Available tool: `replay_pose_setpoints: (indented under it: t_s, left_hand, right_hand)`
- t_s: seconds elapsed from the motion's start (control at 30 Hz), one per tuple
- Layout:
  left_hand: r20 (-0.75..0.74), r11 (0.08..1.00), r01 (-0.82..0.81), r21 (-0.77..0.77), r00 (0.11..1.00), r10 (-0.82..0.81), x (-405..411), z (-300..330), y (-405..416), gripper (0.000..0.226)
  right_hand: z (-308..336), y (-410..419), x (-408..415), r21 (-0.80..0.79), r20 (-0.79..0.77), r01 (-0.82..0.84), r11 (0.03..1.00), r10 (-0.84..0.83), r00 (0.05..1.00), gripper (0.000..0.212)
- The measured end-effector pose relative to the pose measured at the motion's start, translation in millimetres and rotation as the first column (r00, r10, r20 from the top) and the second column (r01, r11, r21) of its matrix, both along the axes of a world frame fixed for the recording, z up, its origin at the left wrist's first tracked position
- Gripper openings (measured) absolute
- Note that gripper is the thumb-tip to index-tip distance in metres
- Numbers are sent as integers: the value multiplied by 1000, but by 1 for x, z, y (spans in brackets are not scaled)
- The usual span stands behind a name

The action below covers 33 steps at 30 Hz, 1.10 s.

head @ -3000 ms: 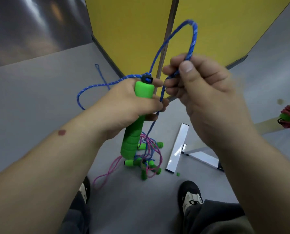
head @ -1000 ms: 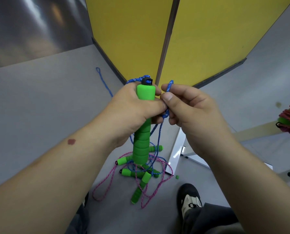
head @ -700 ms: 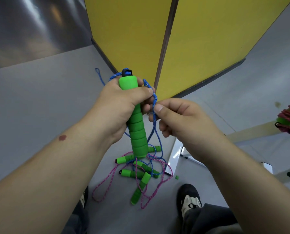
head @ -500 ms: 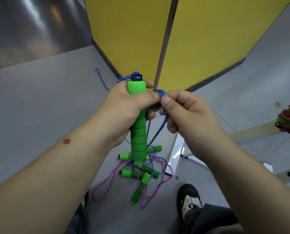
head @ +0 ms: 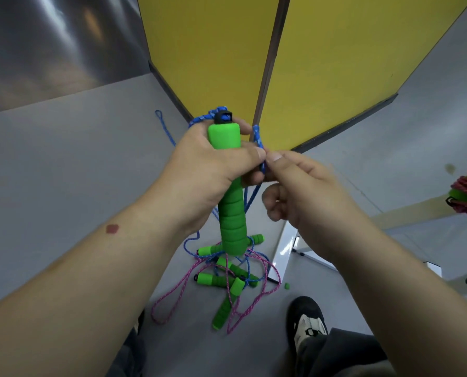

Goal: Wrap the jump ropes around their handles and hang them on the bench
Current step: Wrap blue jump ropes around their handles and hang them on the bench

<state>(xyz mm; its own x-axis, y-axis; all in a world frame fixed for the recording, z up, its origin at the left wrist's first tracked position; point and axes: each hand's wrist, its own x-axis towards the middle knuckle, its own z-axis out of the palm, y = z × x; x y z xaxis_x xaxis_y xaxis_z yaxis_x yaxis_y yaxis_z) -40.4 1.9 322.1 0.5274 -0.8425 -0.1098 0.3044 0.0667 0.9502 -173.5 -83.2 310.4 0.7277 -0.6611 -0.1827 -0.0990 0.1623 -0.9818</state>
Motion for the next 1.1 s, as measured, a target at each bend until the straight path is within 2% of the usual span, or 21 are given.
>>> replay_pose_setpoints:
  t_s: [0.1, 0.17, 0.23, 0.37, 0.47, 0.53, 0.63, 0.73, 0.93, 1.03, 1.1]
  left_hand:
    - [-80, 996, -72, -48, 994, 68, 6, 5, 0, 27]
    - [-57, 992, -109, -69, 993, 105, 11, 5, 1, 26]
    - [-17, 991, -120, -50, 993, 120, 12, 4, 2, 25]
    - [58, 996, 11, 84, 998, -16, 7, -3, 2, 31]
    - [198, 975, 131, 181, 966, -166, 4, -10, 1, 32]
    - [271, 964, 146, 221, 941, -204, 1, -13, 0, 34]
    - [305, 967, 138, 216, 931, -200, 0, -14, -1, 32]
    - [252, 981, 130, 145, 954, -164, 1, -11, 1, 24]
    - [16, 1000, -28, 13, 999, 28, 4, -5, 0, 31]
    - [-47, 996, -91, -8, 995, 91, 7, 0, 0, 28]
    - [-48, 994, -113, -4, 992, 112, 9, -1, 0, 26]
  right_hand:
    - [-3, 2, 0, -31, -70, -129, 991, 126, 990, 25]
    - [-3, 3, 0, -130, -113, -120, 984, 105, 988, 21]
    - [-2, 3, -1, -191, -71, -65, 979, 53, 996, 21]
    - [0, 1, -1, -225, 61, 48, 973, -35, 998, 22]
    - [0, -1, -1, -245, 86, 119, 962, -101, 991, 21]
    - [0, -2, -1, -250, 77, 130, 960, -114, 990, 21]
    - [1, -2, -1, -199, 86, 127, 972, -112, 990, 20]
    - [-2, -2, 0, -149, 68, 107, 983, -98, 993, 18]
    - [-4, 0, 0, -88, -8, 36, 995, -37, 999, 17]
    - [-5, 2, -2, -142, -115, -75, 987, 59, 992, 16]
    - [-5, 4, -2, -207, -121, -92, 974, 68, 990, 14]
